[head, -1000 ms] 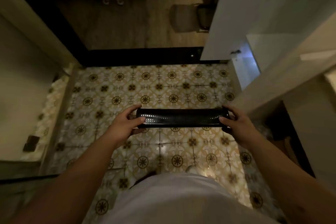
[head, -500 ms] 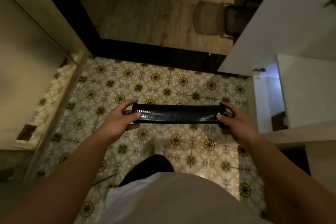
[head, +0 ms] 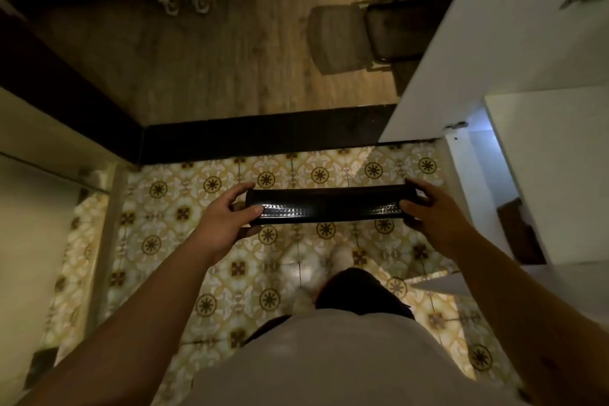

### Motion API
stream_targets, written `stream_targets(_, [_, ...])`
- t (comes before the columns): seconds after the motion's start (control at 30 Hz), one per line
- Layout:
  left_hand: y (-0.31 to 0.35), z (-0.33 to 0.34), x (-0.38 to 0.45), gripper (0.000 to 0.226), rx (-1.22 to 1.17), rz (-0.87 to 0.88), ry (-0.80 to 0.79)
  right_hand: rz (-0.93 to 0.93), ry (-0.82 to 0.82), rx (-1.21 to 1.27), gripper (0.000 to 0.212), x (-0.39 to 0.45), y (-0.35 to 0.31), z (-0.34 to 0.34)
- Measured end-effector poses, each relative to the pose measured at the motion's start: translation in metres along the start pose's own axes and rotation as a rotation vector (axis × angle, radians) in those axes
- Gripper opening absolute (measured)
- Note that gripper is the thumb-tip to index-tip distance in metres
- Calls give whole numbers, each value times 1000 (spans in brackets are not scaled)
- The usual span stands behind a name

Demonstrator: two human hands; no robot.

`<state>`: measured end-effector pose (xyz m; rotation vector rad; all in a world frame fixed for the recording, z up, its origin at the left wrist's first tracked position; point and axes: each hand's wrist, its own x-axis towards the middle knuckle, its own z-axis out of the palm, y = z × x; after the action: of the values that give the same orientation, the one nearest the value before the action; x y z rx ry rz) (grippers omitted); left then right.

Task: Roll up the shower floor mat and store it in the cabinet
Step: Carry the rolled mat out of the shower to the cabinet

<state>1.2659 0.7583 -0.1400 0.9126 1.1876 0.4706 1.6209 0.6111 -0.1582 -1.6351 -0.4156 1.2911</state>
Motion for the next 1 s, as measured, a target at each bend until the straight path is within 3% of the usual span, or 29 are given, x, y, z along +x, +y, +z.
stream_targets(0.3, [99,78,137,43,144,-15,-102,11,109,69,44,106,-48,-57])
stream_targets(0.57, [174,180,240,44,272,-40,-262,-4,293,236,47,140,-82,-124])
stream_targets(1.0, [225,409,398,45,699,-29,-894,-24,886,562,43,117,-61,-172])
